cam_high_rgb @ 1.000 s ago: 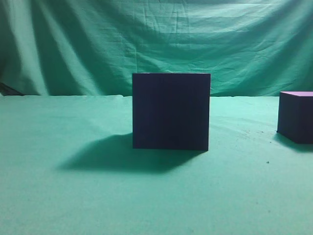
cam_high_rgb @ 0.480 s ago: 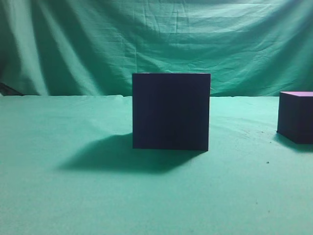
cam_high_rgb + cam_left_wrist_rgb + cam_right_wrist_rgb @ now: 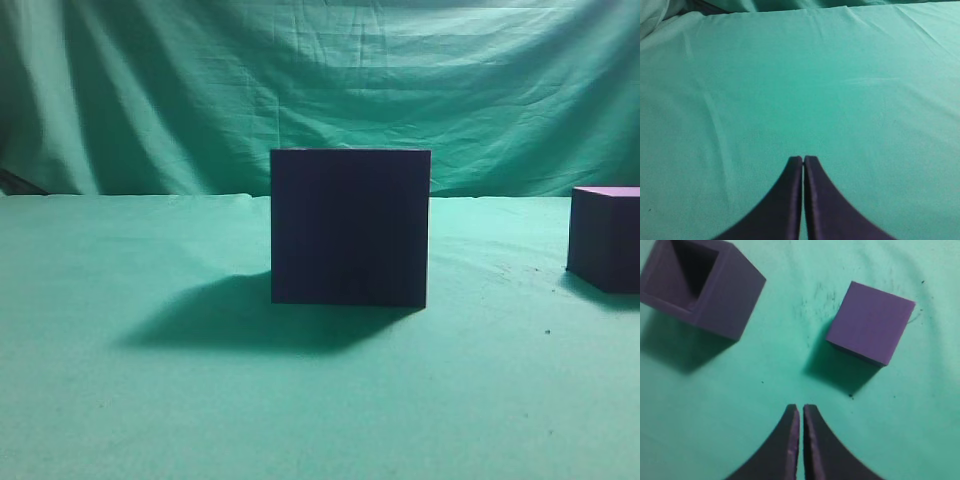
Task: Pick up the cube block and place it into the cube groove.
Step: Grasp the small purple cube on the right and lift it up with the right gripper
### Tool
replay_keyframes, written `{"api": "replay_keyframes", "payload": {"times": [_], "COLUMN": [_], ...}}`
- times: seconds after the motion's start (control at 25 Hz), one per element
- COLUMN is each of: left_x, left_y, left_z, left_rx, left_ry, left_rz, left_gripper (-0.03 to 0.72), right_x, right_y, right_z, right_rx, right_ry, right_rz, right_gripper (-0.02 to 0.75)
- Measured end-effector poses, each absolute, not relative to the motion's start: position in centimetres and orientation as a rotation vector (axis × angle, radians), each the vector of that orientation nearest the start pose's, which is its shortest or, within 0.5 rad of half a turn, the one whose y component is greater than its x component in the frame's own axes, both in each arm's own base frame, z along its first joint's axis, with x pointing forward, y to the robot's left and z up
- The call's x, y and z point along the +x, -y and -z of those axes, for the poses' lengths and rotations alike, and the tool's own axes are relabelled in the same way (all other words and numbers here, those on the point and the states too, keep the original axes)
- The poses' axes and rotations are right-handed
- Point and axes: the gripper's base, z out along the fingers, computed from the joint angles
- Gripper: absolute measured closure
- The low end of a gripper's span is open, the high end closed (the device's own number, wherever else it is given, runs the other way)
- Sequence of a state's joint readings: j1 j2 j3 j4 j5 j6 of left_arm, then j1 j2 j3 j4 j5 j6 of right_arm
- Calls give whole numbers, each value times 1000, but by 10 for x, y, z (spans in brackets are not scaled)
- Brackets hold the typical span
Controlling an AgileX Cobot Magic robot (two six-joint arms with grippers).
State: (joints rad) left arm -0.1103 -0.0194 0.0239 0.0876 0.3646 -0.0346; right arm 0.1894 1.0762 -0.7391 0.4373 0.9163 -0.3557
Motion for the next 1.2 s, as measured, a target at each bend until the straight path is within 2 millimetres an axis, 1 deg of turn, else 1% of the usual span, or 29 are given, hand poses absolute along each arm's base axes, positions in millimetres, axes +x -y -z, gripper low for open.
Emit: {"api": "replay_keyframes", "payload": {"times": [0.08, 0.16, 0.24, 0.36, 0.4, 0.44, 0.48, 0.6, 0.68, 0.76, 0.8, 1.0, 1.2], "left_x": [52, 52, 52, 52, 52, 52, 52, 52, 52, 52, 52, 52, 52], "left_y": [3, 3, 3, 3, 3, 3, 3, 3, 3, 3, 3, 3, 3], "left_z": [-173, -173, -173, -173, -173, -173, -173, -173, -173, -173, -173, -173, -173], "left_rx": [124, 124, 124, 124, 124, 124, 124, 124, 124, 124, 124, 124, 124], "left_ry": [-1847, -1847, -1847, -1847, -1847, -1847, -1847, -1847, -1847, -1847, -1847, -1847, -1847], "left_rz": [15, 15, 15, 15, 15, 15, 15, 15, 15, 15, 15, 15, 15], "left_gripper": [688, 688, 688, 688, 688, 688, 688, 688, 688, 688, 688, 688, 688], "right_x": [187, 197, 208, 224, 228, 233, 237, 245, 250, 254, 257, 268, 276], "right_y": [-72, -78, -84, -92, -94, -95, -96, -100, -101, -102, -103, -103, -107], "right_z": [-275, -276, -273, -265, -262, -258, -255, -245, -240, -236, -233, -216, -196], "right_rx": [-496, -536, -532, -506, -498, -490, -480, -436, -392, -352, -337, -298, -305], "right_ry": [-2707, -2769, -2821, -2861, -2871, -2881, -2883, -2888, -2889, -2886, -2884, -2910, -2939], "right_rz": [-413, -256, -135, -67, -58, -50, -45, -44, -48, -47, -38, 29, 46], "right_gripper": [738, 738, 738, 738, 688, 688, 603, 431, 294, 190, 158, 162, 162]}}
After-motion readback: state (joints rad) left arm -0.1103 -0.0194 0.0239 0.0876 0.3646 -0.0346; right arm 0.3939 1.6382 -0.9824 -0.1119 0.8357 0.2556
